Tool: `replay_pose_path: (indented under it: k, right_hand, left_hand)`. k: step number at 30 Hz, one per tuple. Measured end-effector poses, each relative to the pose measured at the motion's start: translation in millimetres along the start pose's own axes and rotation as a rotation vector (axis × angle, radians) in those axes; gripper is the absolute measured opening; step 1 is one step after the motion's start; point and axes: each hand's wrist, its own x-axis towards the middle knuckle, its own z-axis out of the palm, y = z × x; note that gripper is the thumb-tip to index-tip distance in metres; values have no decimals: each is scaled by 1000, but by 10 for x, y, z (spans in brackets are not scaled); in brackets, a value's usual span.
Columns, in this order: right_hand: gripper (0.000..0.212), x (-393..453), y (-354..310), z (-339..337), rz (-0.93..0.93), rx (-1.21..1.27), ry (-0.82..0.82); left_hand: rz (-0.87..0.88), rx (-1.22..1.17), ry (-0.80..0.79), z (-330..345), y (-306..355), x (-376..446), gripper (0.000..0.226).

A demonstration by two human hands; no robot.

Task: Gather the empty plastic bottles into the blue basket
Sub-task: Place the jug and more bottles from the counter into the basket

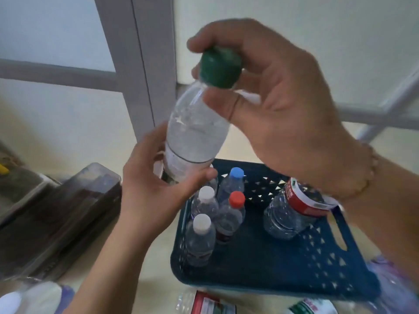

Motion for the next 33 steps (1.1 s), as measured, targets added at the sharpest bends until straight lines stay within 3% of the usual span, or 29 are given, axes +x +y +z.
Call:
replay_pose_path:
  k: [5,8,13,23,33]
  right_hand:
    - [36,-499,-1,-639,124,-33,50]
    - [37,-937,98,-759,257,-67,66]
    - [48,-1621,365,-849,460,-160,11]
    - [49,-2165,753,-840,609,-112,56]
    - [43,-2037,826,-682,591,-96,37]
  left_hand:
    - [133,27,-492,249,241,3,75]
    - [181,132,-651,486,327,-86,69]
    - [105,124,-872,1153,394,-342,56]
    - [149,306,-1004,1647,284,-409,58]
    - [190,378,-931,1492,213,-357,54]
